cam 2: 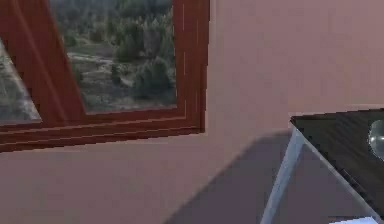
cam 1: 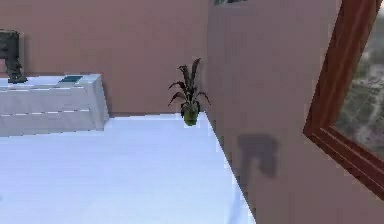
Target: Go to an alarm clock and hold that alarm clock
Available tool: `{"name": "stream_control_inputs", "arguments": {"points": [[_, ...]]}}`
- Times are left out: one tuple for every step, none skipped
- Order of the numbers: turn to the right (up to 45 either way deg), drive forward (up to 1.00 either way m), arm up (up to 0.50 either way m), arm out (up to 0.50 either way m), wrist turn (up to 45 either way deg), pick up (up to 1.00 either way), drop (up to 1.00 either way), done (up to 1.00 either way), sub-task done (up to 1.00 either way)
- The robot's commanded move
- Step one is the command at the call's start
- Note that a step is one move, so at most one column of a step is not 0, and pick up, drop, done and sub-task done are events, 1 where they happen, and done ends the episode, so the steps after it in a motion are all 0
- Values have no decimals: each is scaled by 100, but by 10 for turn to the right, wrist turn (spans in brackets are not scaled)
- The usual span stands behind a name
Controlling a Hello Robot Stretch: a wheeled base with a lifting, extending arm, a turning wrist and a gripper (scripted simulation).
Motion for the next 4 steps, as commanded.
{"name": "stream_control_inputs", "arguments": {"points": [[450, 0, 0, 0, 0, 0, 0, 0, 0], [150, 0, 0, 0, 0, 0, 0, 0, 0], [450, 0, 0, 0, 0, 0, 0, 0, 0], [450, 0, 0, 0, 0, 0, 0, 0, 0]]}}
